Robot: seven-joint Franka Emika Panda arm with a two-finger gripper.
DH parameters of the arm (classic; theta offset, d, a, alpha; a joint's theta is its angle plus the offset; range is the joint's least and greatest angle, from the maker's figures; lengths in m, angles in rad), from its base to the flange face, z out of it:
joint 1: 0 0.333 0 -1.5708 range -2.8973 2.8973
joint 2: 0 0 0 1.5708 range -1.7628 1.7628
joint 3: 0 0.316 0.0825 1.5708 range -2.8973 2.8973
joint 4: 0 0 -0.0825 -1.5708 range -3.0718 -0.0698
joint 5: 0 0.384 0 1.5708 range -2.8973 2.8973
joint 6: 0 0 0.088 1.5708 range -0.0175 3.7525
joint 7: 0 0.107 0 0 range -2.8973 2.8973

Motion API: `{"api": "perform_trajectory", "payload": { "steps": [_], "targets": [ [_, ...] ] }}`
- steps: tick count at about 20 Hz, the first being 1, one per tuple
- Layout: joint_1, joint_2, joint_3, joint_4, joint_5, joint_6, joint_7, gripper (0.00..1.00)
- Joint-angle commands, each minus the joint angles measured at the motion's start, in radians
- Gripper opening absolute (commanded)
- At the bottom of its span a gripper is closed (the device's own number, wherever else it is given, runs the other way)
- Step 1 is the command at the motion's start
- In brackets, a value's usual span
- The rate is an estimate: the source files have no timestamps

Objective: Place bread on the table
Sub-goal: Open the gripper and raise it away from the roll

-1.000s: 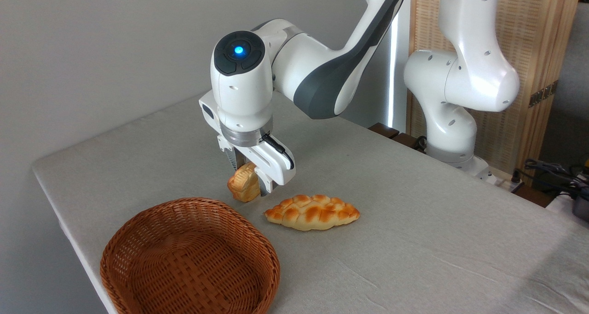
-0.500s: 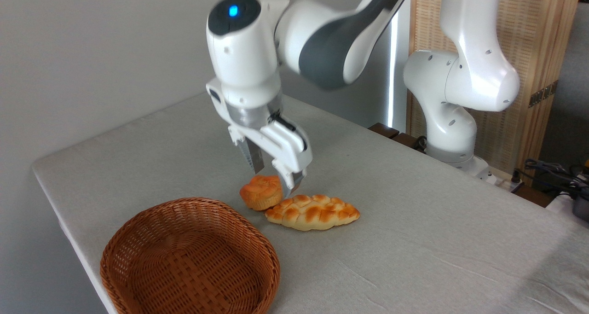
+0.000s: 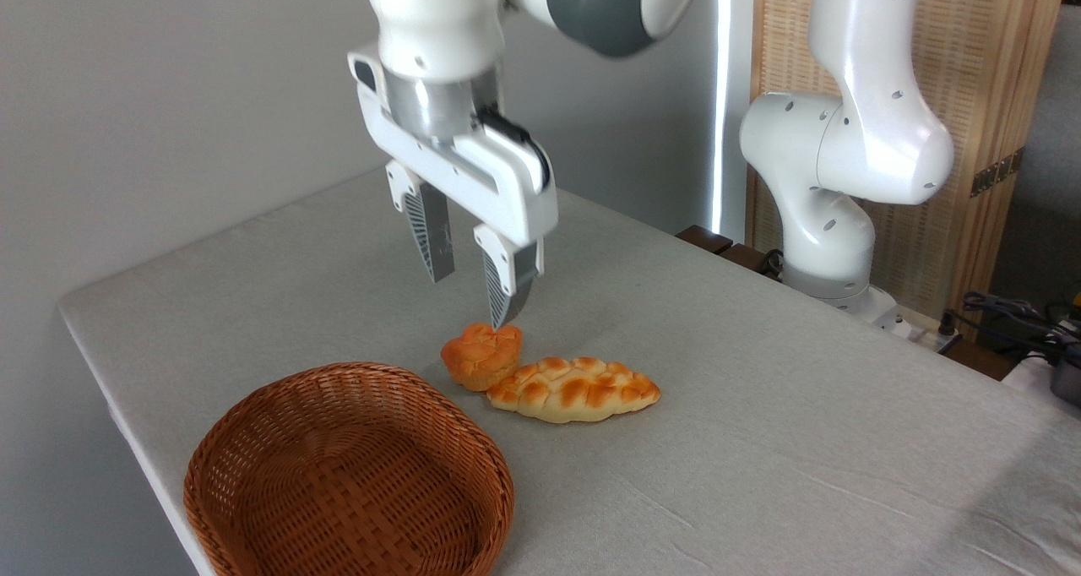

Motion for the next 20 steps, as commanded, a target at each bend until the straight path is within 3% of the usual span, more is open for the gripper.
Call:
{"api": "perform_trajectory", "payload": {
  "steps": [1, 3, 5, 16, 20],
  "targets": [
    [-0.073, 0.048, 0.029, 0.115, 0.126, -0.022, -0.064, 1.00],
    [-0.115, 0.081, 0.049, 0.150, 0.152, -0.019, -0.165, 1.00],
    [-0.155, 0.102, 0.090, 0.190, 0.187, -0.019, -0.184, 1.00],
    [-0.161, 0.107, 0.098, 0.222, 0.188, -0.025, -0.184, 1.00],
    [-0.161, 0.107, 0.097, 0.253, 0.175, -0.080, -0.186, 1.00]
  ]
}}
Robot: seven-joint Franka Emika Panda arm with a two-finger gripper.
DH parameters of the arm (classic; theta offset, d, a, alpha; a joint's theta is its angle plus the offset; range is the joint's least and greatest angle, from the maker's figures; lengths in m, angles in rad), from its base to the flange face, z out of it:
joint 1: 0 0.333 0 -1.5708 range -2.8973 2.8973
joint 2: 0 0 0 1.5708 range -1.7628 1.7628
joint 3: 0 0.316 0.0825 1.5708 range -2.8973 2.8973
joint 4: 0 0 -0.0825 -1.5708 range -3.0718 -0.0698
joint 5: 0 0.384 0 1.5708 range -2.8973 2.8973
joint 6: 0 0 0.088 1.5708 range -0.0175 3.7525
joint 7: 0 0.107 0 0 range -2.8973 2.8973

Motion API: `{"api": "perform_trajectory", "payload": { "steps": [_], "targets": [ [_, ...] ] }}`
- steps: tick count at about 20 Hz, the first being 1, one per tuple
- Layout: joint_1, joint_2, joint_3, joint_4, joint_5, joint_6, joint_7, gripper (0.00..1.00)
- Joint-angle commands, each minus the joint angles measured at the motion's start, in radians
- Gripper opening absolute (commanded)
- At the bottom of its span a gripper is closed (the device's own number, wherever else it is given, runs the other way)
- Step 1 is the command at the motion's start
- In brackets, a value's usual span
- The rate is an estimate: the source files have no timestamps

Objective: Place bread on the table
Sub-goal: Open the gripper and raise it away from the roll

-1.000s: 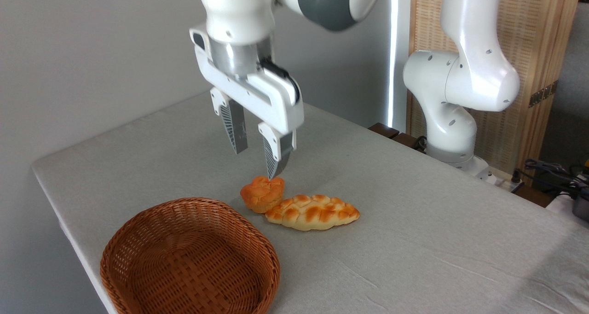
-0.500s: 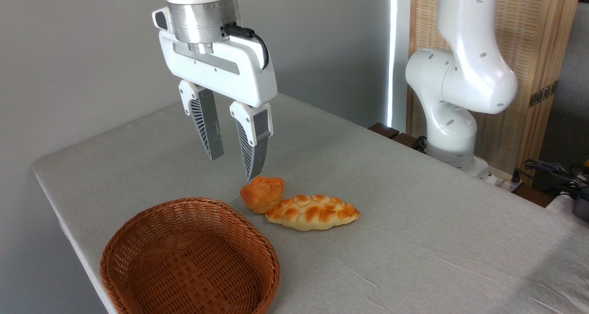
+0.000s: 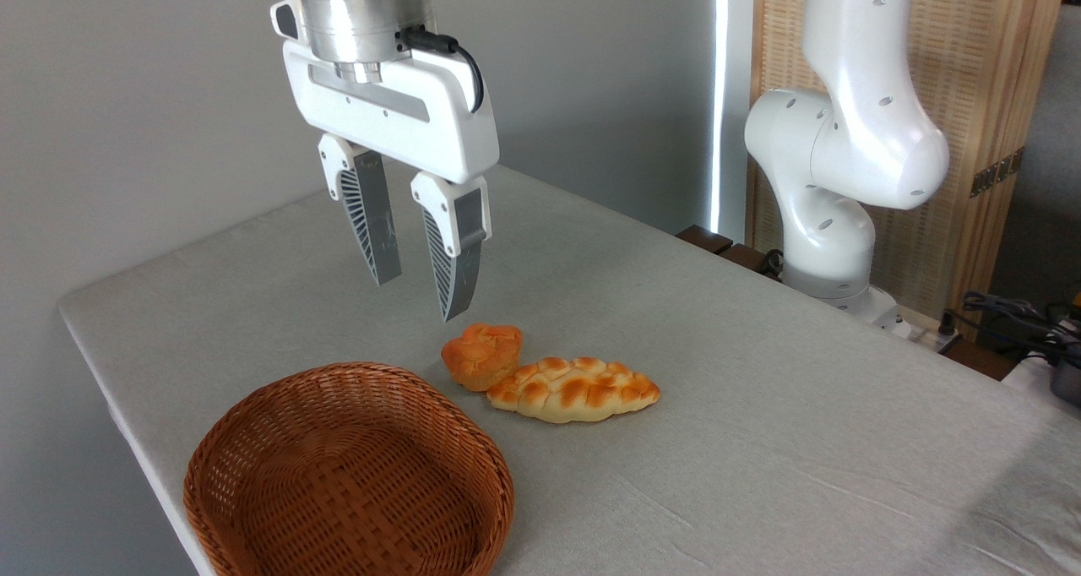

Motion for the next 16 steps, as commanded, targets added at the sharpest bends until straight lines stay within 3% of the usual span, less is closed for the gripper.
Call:
{"api": "perform_trajectory", "payload": {
  "steps": [1, 7, 16],
  "targets": [
    [-0.010, 0.011, 0.006, 0.045, 0.003, -0.064, -0.018, 1.00],
    [-0.010, 0.014, -0.031, 0.053, 0.002, -0.098, -0.019, 1.00],
    [-0.010, 0.014, -0.027, 0.053, 0.000, -0.118, -0.013, 1.00]
  ]
}}
